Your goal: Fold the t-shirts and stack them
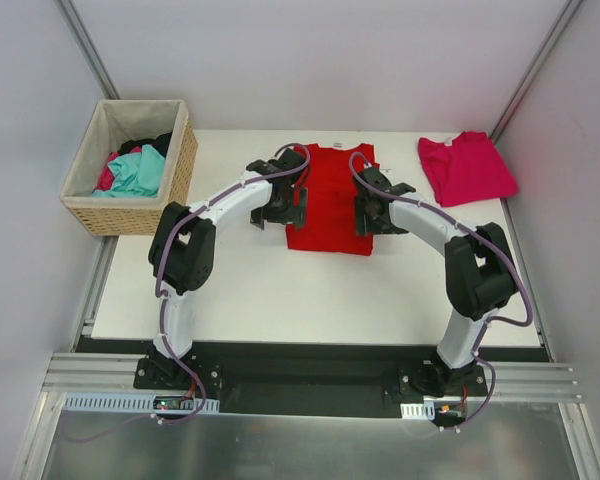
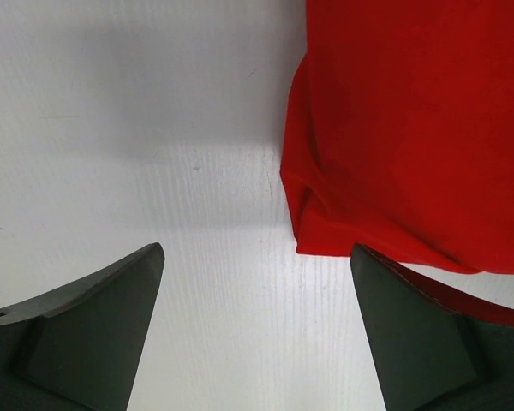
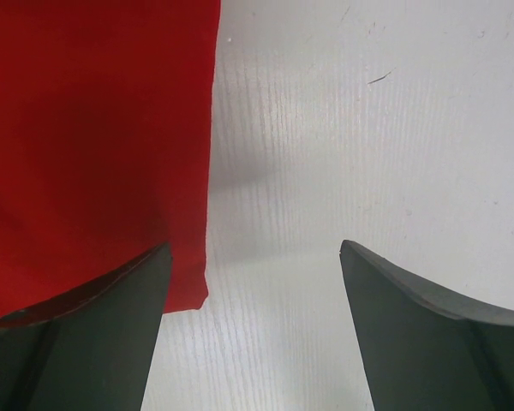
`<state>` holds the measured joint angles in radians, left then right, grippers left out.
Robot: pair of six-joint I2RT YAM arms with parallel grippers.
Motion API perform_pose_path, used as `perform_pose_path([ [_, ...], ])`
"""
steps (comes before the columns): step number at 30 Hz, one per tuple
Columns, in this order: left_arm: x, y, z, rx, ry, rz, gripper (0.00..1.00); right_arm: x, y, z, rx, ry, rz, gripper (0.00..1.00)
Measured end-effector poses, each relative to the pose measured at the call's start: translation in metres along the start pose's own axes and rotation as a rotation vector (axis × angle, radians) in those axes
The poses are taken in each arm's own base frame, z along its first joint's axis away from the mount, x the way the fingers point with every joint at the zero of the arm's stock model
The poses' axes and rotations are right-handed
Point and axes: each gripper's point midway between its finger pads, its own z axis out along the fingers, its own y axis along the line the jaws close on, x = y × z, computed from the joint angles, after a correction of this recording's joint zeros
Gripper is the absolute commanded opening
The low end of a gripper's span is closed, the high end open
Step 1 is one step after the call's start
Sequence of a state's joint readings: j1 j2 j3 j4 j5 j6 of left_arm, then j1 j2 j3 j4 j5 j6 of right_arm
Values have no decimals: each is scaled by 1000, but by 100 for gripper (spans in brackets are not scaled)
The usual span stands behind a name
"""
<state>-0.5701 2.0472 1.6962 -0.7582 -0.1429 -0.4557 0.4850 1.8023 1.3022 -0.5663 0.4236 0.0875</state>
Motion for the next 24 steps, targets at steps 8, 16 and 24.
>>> perform_pose_path([
  [8,9,13,24,-88,28,11,91,4,5,14,10,29,-14,83],
  [16,16,20,41,-138,53,20,91,18,8,30,30,80,-38,83],
  [24,19,20,42,-138,42,17,91,21,10,28,44,73,-58,83],
])
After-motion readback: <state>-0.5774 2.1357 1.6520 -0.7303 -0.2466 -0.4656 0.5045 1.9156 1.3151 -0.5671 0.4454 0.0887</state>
